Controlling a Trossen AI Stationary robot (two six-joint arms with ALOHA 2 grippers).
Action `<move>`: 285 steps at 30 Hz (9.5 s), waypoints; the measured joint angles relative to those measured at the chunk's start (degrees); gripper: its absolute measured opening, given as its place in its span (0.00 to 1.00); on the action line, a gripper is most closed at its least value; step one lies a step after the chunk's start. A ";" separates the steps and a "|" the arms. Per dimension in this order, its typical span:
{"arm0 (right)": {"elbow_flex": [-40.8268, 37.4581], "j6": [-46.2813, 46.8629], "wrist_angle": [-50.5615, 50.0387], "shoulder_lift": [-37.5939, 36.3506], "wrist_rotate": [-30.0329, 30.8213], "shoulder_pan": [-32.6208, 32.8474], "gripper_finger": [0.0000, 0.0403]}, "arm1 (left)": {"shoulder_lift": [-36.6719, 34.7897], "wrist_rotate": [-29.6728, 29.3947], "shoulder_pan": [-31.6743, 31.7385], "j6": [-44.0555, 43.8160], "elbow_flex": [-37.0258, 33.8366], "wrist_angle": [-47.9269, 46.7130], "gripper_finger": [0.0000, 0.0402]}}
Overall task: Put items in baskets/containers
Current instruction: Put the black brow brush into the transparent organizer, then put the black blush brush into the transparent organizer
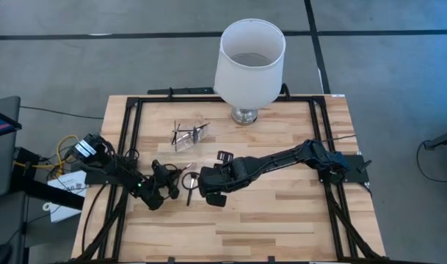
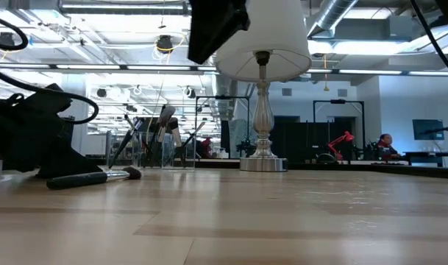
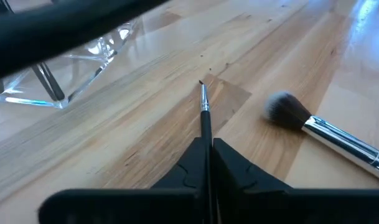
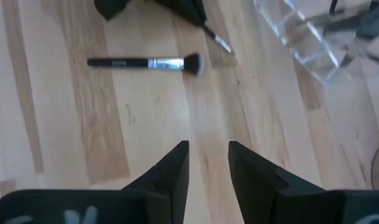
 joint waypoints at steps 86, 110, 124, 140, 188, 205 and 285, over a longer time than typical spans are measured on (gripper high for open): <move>-51.39 1.54 132.65 2.91 -40.88 -19.96 0.19 | -42.69 -1.72 3.71 49.16 0.45 11.16 0.03; -51.39 1.43 134.48 2.91 -39.59 -19.81 0.03 | -42.71 -1.48 3.72 50.42 0.48 11.43 0.08; -51.26 -8.79 111.67 -6.55 -26.54 -16.98 0.02 | -42.75 -7.12 3.75 50.66 0.35 11.39 0.31; -50.47 -16.63 77.68 -25.02 -3.57 -16.83 0.01 | -42.84 -17.00 3.77 55.12 0.35 13.45 0.35; -23.47 -19.96 41.19 -7.88 -4.77 -24.75 0.29 | -42.81 3.06 3.96 40.47 0.37 14.32 0.25; -14.63 -19.95 19.20 -7.74 -6.19 -11.77 0.44 | -16.48 16.31 3.84 4.44 0.57 14.30 0.25; -11.82 -7.80 2.92 -8.24 -0.51 -6.68 0.43 | -17.66 10.36 6.48 12.17 19.60 -21.62 0.11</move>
